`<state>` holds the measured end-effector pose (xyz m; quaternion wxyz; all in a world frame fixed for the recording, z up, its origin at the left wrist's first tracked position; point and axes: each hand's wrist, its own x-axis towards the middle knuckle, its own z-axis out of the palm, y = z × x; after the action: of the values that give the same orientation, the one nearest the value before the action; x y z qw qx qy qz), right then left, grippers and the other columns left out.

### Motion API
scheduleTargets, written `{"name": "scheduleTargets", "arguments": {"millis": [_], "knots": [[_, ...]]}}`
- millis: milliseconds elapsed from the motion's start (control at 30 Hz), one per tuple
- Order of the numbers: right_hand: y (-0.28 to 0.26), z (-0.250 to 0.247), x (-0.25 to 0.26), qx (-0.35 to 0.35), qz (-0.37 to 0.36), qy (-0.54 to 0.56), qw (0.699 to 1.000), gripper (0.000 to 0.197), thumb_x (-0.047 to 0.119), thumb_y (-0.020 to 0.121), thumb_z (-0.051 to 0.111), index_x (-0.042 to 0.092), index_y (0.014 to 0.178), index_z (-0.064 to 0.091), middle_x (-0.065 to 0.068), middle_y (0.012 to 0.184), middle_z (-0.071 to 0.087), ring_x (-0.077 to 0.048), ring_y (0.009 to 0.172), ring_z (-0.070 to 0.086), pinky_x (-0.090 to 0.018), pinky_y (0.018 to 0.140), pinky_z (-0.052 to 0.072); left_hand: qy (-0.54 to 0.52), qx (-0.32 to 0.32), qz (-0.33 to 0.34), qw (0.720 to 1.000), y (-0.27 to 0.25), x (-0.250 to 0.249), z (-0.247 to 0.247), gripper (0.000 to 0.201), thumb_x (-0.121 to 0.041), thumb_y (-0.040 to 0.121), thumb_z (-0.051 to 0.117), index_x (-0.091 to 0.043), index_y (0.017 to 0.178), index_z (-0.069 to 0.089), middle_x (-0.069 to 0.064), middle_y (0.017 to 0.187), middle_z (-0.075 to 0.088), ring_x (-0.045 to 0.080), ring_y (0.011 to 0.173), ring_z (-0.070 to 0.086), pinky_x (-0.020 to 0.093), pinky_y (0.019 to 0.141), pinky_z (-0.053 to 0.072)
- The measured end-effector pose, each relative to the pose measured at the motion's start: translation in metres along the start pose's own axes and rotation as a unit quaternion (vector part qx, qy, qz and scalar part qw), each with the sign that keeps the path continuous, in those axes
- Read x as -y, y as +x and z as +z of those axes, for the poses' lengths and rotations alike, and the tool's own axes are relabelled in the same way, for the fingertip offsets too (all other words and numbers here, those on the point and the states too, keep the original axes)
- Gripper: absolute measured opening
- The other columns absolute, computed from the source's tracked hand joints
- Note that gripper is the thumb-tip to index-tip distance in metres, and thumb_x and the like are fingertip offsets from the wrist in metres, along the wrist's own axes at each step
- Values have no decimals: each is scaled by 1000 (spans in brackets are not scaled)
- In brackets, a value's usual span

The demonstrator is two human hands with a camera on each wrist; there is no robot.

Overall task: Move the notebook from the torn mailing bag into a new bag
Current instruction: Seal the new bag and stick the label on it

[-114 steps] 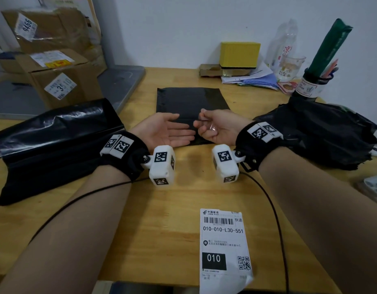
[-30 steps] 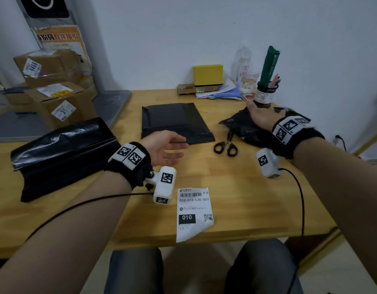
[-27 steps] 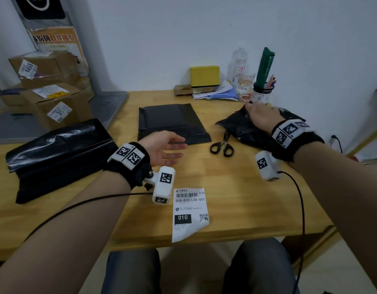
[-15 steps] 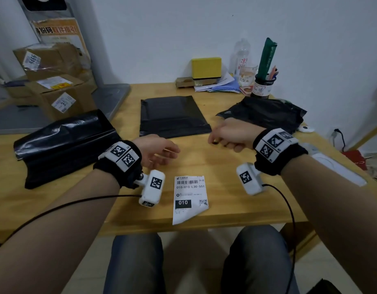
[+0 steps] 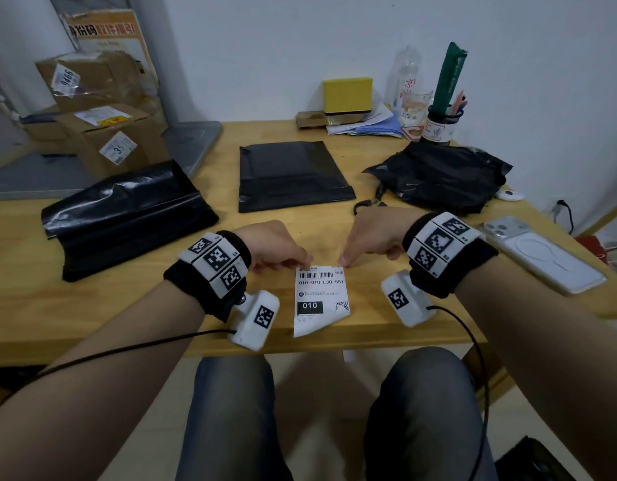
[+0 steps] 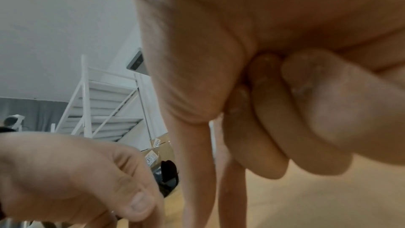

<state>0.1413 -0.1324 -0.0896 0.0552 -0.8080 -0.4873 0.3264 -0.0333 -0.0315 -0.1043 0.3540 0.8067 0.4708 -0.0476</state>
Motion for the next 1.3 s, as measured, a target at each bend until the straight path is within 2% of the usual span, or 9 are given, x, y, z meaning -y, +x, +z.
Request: {"name": "scheduleTargets", "arguments": {"millis": [167, 333, 533, 733, 1000, 1133, 1200, 1267, 1300], "knots": [[-9, 9, 7, -40, -5, -31, 999, 48, 40, 80, 83, -3, 98, 71, -3, 54, 43, -19, 47, 40, -27, 48, 35, 13, -5, 5, 1000, -5, -1, 2, 36, -40, 82, 77, -10, 102, 76, -3, 69, 59, 14, 61, 48, 24, 55, 38], [-8, 17, 13, -67, 14, -50, 996, 39, 39, 81, 82, 8, 86, 58, -4, 66, 52, -20, 58, 50, -30, 58, 45, -9, -15, 4, 1000, -7, 1, 4, 37, -40, 82, 76, -10, 103, 77, -1, 73, 60, 15, 59, 47, 23, 53, 37], [-12, 18, 15, -42, 10, 30, 999, 34, 25, 76, 75, 14, 61, 46, -3, 50, 40, -18, 41, 31, -25, 46, 28, -43, 2, 12, 999, -10, 2, 5, 29, -36, 85, 73, -14, 103, 75, -2, 83, 67, 16, 70, 51, 25, 56, 40], [-20, 12, 17, -17, -36, 122, 992, 33, 24, 75, 76, 18, 60, 47, -2, 55, 37, -18, 49, 27, -28, 48, 23, -31, 57, 33, 997, -19, 1, -3, 23, -41, 83, 77, -34, 105, 74, -5, 86, 67, 13, 73, 52, 24, 58, 42], [-30, 7, 21, -40, -54, 141, 988, 34, 22, 80, 74, 18, 59, 48, 1, 53, 36, -16, 47, 28, -26, 46, 23, -57, 31, 53, 996, -25, 9, -6, 5, -28, 86, 75, -29, 92, 76, 0, 86, 67, 14, 76, 53, 26, 58, 42], [-34, 5, 21, -45, -54, 156, 985, 31, 41, 82, 78, 11, 78, 70, 4, 54, 36, -14, 48, 29, -24, 45, 24, -71, 35, 55, 995, -28, 9, -9, 3, -27, 85, 76, -27, 88, 76, -1, 91, 70, 15, 83, 54, 27, 62, 43], [-38, 5, 23, -15, -54, 129, 990, 43, 55, 76, 82, 14, 86, 75, 4, 56, 37, -14, 50, 31, -26, 46, 26, -80, 37, 55, 995, -29, 9, -9, 4, -27, 84, 77, -27, 89, 76, -3, 90, 70, 15, 84, 54, 28, 64, 43], [-41, 7, 24, 15, -55, 97, 994, 53, 57, 72, 85, 7, 90, 75, 4, 56, 36, -14, 52, 31, -26, 46, 26, -92, 33, 57, 994, -29, 9, -9, 6, -27, 84, 77, -24, 89, 77, -5, 88, 69, 14, 84, 54, 28, 65, 42], [-40, 9, 24, 21, -54, 87, 994, 63, 55, 72, 85, 1, 102, 74, 4, 56, 36, -13, 51, 31, -25, 46, 26, -97, 31, 57, 993, -29, 9, -9, 7, -26, 84, 77, -23, 90, 77, -6, 88, 69, 13, 84, 55, 28, 66, 43]]}}
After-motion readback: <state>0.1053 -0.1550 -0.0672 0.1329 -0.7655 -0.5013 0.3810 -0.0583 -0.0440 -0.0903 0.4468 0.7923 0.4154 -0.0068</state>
